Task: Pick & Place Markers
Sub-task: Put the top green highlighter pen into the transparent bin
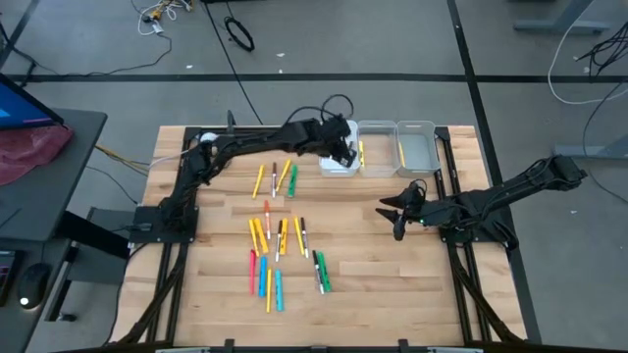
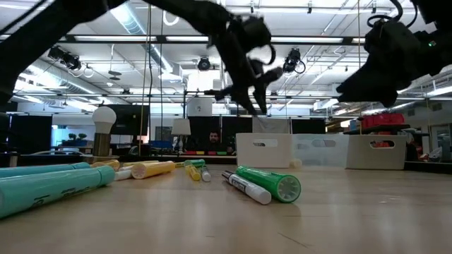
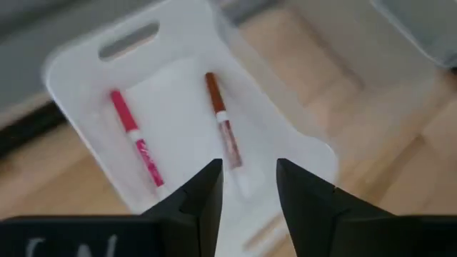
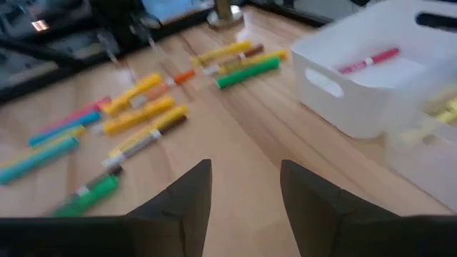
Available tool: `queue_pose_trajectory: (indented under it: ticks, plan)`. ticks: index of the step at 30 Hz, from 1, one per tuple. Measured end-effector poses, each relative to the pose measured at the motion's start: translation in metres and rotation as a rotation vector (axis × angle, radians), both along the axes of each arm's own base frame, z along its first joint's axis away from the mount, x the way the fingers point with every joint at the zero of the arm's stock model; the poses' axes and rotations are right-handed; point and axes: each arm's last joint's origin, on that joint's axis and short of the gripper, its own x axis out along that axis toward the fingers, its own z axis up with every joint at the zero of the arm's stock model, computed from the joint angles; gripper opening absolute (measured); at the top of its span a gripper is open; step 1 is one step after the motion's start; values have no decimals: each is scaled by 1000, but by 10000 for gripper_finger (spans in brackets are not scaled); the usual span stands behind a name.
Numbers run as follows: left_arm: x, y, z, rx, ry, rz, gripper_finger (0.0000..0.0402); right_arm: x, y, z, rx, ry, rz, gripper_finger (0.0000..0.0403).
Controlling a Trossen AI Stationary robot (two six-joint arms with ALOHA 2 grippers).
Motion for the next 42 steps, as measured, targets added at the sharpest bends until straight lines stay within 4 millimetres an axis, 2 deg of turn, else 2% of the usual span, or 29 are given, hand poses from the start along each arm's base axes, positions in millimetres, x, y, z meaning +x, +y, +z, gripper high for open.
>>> queue_pose_trajectory:
  ticks: [6,13,17,21,28,34,42]
  plan:
    - [-13,-81,31,267,226,-93,126,2,8,9,7,-89,58,168]
    - [-34,-159,24,313,475,-243,106,3,14,12,9,-127,81,168]
    - [-48,-198,9,348,605,-357,89,4,14,11,4,-125,82,168]
    - [-64,-230,-1,363,635,-322,68,5,14,10,15,-124,79,168]
    - [-108,-262,-6,349,498,-220,8,5,19,9,81,-128,95,168]
    - [-154,-272,-8,326,224,-160,7,4,26,11,102,-152,144,168]
    - [-192,-290,-18,358,-212,-166,7,9,39,15,59,-218,226,168]
